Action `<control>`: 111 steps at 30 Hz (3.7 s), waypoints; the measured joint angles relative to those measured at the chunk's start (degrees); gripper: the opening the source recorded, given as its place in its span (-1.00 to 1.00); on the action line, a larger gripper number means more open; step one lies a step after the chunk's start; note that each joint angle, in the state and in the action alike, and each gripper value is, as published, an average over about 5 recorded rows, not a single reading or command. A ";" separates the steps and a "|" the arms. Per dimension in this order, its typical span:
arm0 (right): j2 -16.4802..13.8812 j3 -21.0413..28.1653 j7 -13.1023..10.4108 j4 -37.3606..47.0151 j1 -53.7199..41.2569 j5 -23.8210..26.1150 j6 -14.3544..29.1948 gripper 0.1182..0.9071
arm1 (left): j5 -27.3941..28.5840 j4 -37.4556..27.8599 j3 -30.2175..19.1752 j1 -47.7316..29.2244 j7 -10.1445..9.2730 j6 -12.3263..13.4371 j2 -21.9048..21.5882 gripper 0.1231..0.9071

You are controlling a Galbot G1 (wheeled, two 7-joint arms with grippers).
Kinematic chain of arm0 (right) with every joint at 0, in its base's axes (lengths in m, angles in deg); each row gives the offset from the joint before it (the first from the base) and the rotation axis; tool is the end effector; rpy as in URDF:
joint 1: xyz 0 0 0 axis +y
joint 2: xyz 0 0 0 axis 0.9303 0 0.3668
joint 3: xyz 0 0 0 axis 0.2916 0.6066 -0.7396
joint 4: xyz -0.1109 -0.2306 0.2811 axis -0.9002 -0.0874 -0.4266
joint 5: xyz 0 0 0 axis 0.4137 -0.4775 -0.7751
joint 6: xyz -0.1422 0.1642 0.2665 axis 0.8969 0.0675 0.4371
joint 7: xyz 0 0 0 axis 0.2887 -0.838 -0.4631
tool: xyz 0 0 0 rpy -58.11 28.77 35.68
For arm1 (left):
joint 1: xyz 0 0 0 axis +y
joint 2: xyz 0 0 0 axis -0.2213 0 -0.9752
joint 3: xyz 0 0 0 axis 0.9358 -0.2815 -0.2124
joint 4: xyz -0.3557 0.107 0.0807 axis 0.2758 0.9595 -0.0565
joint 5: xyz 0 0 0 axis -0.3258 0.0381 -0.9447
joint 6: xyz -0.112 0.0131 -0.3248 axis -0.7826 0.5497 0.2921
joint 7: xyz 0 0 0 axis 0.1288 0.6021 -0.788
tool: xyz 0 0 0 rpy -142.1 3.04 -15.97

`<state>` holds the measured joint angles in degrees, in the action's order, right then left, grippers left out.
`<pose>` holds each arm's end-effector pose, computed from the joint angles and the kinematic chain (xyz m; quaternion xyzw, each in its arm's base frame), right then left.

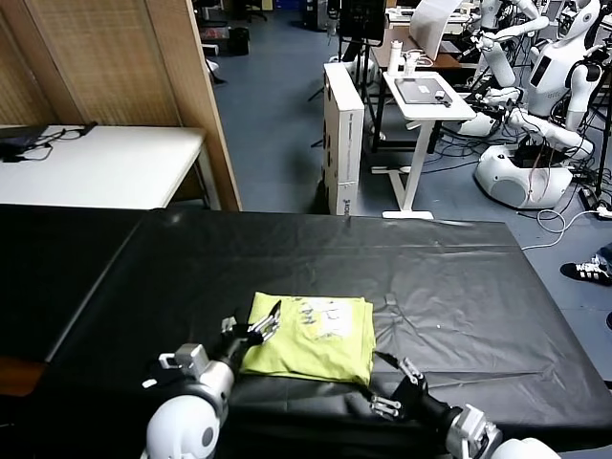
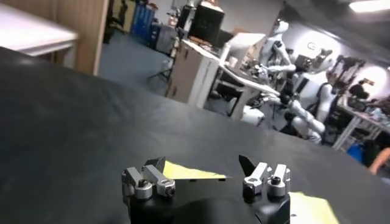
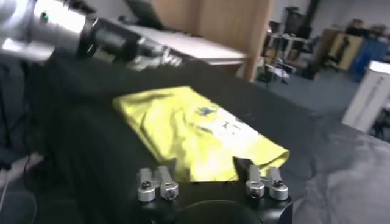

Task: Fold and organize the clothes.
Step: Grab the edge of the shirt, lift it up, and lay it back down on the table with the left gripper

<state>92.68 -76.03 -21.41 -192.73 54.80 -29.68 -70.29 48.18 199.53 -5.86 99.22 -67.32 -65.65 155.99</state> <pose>0.1514 -0.1105 -0.2680 0.3249 -0.9288 0.0931 0.1518 0.1984 0.0010 -0.3289 -0.0981 -0.9717 0.1563 0.1478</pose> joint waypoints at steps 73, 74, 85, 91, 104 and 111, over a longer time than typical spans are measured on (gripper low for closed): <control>7.62 -1.40 -3.07 5.38 -5.80 -4.23 -0.84 1.00 | -22.48 0.66 22.43 2.87 1.12 -0.40 -24.69 -0.85; 7.77 -1.40 -3.07 5.49 -5.75 -4.11 -0.80 1.00 | -22.28 0.96 23.24 2.62 0.86 -0.45 -25.82 -0.85; 9.81 -1.51 -3.13 5.43 -4.17 -1.65 -0.64 1.00 | -19.73 8.06 19.82 0.53 -4.66 -4.18 -25.63 -0.85; 10.41 -2.42 -3.15 4.12 -1.99 -0.81 -0.65 1.00 | -15.62 7.09 6.01 -1.76 -6.37 -4.93 -15.38 -0.85; 12.21 0.68 -5.02 4.92 -3.50 -3.36 -3.62 1.00 | -11.98 1.40 -7.44 -5.29 -5.86 -5.58 -4.71 -0.47; 13.39 4.16 -8.94 5.25 -8.32 -13.36 -9.08 1.00 | -11.15 3.53 -6.47 -4.49 -4.13 -5.05 -7.40 0.63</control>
<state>106.07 -71.87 -30.36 -187.48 46.49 -43.04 -79.37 37.02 203.06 -12.32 94.73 -71.46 -70.70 148.58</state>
